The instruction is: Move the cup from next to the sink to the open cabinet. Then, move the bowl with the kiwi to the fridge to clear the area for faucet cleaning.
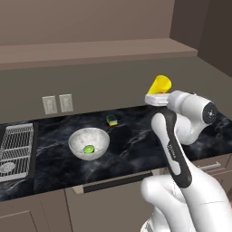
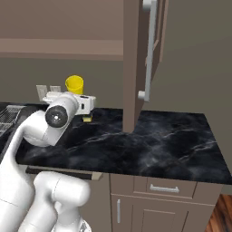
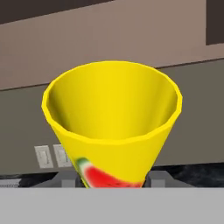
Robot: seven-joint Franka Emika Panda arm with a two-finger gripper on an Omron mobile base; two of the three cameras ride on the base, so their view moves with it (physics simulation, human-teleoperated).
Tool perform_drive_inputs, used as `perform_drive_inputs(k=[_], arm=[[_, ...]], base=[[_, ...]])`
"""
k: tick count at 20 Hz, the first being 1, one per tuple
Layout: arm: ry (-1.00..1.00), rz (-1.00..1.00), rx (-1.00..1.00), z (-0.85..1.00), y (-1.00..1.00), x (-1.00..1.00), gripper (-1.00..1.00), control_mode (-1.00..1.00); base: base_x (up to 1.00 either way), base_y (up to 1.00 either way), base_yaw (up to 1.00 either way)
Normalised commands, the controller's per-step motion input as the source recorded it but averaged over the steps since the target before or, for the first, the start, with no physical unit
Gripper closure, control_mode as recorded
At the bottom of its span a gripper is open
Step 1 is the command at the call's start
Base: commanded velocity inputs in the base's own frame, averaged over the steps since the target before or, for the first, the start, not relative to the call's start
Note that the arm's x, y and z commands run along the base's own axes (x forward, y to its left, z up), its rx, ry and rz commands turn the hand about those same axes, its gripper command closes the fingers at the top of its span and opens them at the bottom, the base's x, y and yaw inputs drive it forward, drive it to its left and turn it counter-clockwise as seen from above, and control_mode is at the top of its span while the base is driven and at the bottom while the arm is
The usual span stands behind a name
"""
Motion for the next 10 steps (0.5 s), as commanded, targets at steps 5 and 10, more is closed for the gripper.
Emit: perform_drive_inputs(k=[5,10], arm=[[0.05,0.10,0.00,1.00,0.27,-0.13,1.00,-1.00],[-0.06,0.06,0.00,0.91,0.42,0.00,1.00,-1.00]], base=[[0.00,0.00,0.00],[0.00,0.00,0.00]])
